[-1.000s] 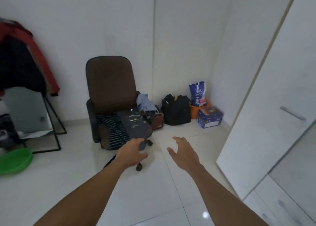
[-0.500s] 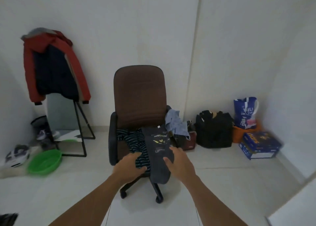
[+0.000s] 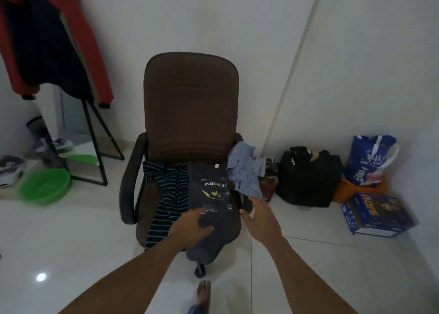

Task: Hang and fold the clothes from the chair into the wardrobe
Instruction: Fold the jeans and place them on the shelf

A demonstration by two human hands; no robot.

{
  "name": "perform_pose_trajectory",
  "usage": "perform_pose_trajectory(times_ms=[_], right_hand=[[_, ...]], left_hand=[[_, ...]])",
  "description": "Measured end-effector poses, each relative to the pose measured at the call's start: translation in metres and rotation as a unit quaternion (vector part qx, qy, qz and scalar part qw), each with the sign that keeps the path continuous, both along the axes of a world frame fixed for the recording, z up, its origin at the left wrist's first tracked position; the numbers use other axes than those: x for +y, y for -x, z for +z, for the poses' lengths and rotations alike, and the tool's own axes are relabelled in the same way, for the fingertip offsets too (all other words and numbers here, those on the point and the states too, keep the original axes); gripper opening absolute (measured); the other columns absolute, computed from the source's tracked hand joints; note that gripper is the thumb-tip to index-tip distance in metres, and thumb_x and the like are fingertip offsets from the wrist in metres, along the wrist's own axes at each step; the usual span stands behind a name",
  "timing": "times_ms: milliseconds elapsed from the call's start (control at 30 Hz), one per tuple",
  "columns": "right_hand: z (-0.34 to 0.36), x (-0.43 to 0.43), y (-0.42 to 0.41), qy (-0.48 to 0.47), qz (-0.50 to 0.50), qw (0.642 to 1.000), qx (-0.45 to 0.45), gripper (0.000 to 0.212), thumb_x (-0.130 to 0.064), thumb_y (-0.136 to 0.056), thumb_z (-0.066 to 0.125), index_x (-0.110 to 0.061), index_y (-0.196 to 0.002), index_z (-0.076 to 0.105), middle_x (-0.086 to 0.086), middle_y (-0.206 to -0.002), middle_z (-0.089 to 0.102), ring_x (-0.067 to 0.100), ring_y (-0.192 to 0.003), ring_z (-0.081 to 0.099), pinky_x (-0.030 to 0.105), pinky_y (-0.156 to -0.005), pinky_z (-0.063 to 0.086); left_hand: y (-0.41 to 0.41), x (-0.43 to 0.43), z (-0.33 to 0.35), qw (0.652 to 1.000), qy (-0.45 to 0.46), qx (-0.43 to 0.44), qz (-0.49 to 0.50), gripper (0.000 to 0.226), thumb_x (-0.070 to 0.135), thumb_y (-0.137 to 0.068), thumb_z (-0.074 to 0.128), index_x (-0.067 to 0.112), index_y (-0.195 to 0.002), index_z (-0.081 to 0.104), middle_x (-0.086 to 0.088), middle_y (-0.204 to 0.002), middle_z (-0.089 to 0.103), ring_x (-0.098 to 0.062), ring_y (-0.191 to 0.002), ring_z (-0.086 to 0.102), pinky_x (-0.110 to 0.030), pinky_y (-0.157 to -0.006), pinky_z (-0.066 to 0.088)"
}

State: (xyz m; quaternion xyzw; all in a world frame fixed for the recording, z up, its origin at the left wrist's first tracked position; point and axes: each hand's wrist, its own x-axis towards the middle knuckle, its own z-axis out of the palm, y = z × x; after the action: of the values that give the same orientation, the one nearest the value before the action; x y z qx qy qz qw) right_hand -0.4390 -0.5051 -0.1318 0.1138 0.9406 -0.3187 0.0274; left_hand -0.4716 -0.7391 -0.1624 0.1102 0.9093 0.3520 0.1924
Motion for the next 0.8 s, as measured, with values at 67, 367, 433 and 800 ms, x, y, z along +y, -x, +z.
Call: perform_pose_trajectory(times_ms=[67,367,433,800], right_hand=[[-0.008,0.023,0.033,-0.002,-0.003,1.000,-0.014,0.052,-0.035,-0.094,0.062,-0.012,-0.139,0.049,0.008,-0.132,0.054,0.024,-0.124,0.051,0.038,-0.100,0.045],[-0.069,0.107,0.194,-0.013,0.068,0.996,-0.063,0.048,-0.050,-0.088,0.051,-0.026,-0.130,0.052,-0.003,-0.117,0.059,0.014,-0.108,0.058,0.039,-0.092,0.053],[-0.074,0.116,0.227,-0.009,0.085,0.993,-0.082,0.050,-0.054,-0.087,0.048,-0.029,-0.130,0.052,-0.005,-0.120,0.059,0.013,-0.110,0.058,0.042,-0.094,0.053],[-0.081,0.112,0.397,-0.065,0.317,0.932,-0.161,0.054,-0.029,-0.096,0.060,-0.012,-0.145,0.044,0.012,-0.143,0.048,0.027,-0.130,0.048,0.039,-0.107,0.042]], left_hand=[[0.028,0.023,-0.009,1.000,-0.010,-0.014,0.012,0.069,0.055,-0.076,0.070,0.024,-0.136,0.056,0.011,-0.127,0.062,-0.012,-0.116,0.059,-0.034,-0.096,0.051],[0.148,0.104,-0.041,0.985,-0.072,-0.122,0.101,0.061,0.041,-0.081,0.073,0.022,-0.136,0.055,0.001,-0.127,0.063,-0.016,-0.115,0.059,-0.031,-0.098,0.047],[0.170,0.113,-0.049,0.979,-0.075,-0.138,0.127,0.061,0.045,-0.078,0.071,0.025,-0.134,0.056,0.002,-0.125,0.065,-0.017,-0.113,0.060,-0.035,-0.099,0.049],[0.252,0.164,-0.097,0.932,-0.077,-0.194,0.295,0.056,0.038,-0.086,0.070,0.025,-0.138,0.053,0.000,-0.122,0.067,-0.016,-0.112,0.062,-0.027,-0.093,0.048]])
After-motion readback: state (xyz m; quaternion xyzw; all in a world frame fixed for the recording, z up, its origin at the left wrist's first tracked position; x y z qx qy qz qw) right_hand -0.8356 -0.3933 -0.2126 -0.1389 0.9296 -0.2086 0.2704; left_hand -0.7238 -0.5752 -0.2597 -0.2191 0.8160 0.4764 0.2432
